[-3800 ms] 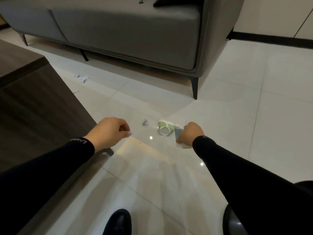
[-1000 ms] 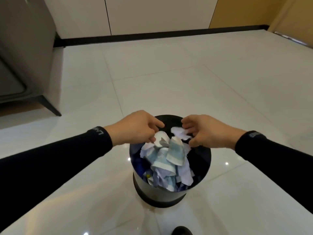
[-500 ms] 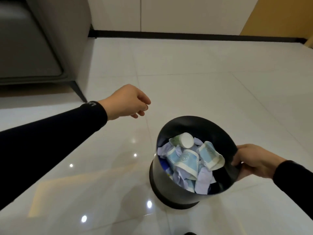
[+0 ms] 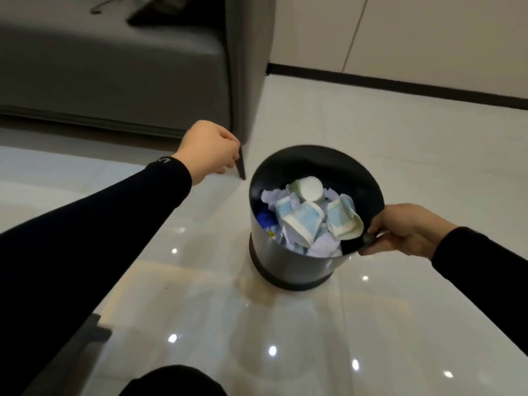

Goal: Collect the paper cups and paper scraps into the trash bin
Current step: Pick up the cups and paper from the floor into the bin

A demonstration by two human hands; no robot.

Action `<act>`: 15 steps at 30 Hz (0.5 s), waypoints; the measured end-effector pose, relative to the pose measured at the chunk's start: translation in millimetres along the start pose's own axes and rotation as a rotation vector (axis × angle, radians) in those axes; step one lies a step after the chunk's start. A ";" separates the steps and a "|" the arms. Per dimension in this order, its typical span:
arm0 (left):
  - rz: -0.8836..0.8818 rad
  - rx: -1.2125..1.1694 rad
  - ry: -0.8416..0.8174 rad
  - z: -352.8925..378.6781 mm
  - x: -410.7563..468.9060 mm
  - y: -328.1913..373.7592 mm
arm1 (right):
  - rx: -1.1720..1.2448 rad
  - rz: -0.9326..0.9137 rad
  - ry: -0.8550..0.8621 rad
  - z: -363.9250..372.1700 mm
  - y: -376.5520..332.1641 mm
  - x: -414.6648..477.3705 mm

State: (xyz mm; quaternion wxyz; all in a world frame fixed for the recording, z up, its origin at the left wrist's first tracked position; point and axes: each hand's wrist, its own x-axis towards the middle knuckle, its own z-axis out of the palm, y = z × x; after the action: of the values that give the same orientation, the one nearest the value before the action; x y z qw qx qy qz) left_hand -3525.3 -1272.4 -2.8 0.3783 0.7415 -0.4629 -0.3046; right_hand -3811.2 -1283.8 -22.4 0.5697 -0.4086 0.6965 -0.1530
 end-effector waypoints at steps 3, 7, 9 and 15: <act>-0.121 -0.058 0.161 -30.8 2.9 -10.7 | 0.033 0.001 -0.053 31.9 -31.7 8.1; -0.319 -0.062 0.267 -72.7 -13.4 -9.0 | 0.044 0.020 -0.109 60.7 -75.7 -10.9; -0.410 -0.050 0.263 -96.8 -26.3 -1.7 | 0.042 0.040 -0.128 68.5 -98.8 -31.4; -0.441 0.124 0.124 -179.2 -70.0 75.4 | -0.013 0.127 -0.182 63.2 -178.3 -117.5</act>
State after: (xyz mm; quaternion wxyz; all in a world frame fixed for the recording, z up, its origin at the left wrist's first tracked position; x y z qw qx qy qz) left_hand -3443.0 -1179.7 162.6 0.2839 0.8639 -0.2833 -0.3046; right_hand -3680.7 -1290.9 157.9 0.6363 -0.3796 0.6675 -0.0742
